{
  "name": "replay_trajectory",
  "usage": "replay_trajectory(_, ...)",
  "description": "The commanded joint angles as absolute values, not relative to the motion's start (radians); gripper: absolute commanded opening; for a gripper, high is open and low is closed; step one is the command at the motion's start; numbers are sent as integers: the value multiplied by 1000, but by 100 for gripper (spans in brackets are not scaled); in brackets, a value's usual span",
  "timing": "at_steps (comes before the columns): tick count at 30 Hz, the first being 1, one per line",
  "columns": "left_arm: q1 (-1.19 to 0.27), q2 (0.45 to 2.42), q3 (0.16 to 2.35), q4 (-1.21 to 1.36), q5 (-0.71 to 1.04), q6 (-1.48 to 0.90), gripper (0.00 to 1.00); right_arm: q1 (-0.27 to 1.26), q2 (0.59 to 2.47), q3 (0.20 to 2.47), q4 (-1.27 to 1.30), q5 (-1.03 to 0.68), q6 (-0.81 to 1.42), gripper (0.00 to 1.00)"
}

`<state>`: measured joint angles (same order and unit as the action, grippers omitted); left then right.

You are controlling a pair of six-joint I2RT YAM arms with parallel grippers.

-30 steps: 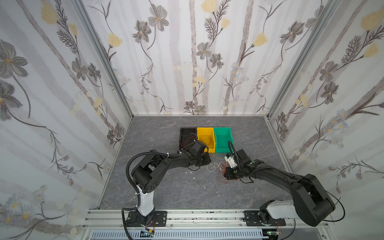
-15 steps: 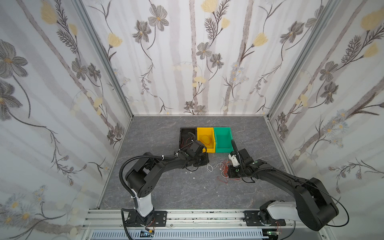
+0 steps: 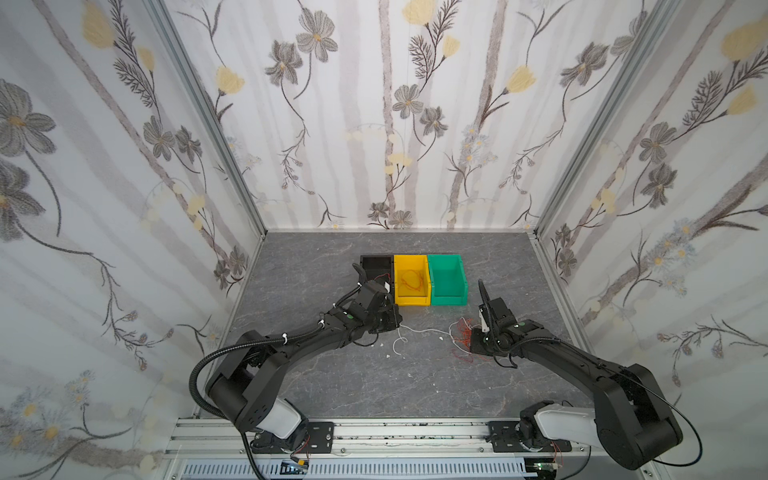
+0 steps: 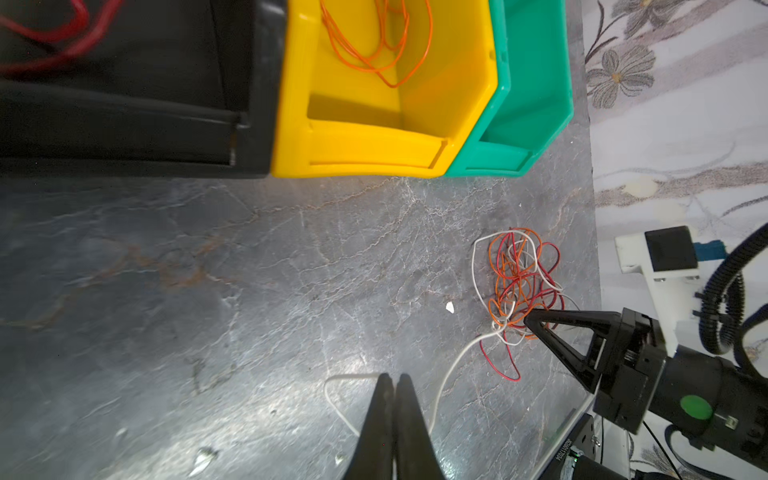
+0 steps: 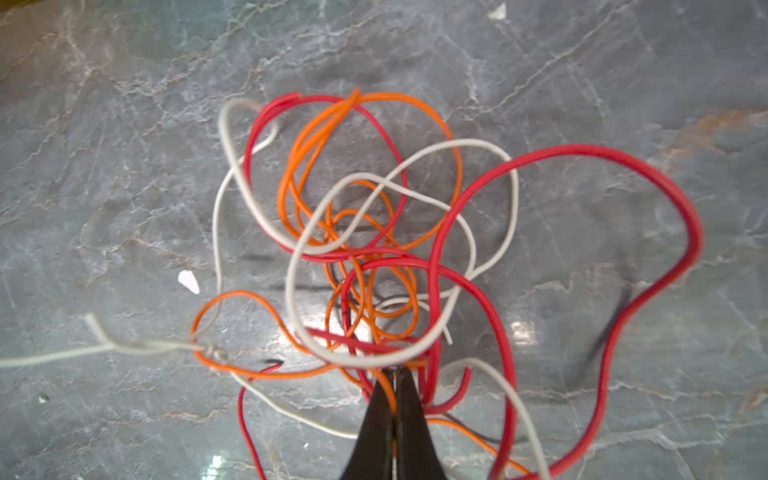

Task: Untangle the cables
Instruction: 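Pull the white wire back toward the robot with left while right holds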

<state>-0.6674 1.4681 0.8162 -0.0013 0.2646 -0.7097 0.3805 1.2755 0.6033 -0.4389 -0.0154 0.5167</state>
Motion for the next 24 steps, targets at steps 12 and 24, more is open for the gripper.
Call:
replay_trajectory(12,-485,1117,726,-223,142,-651,0,342,1241,580,-474,74,596,4)
replay_trajectory(24,-394,987,752,-325,138,-634,0,336,1214,580,-483,81,599,9)
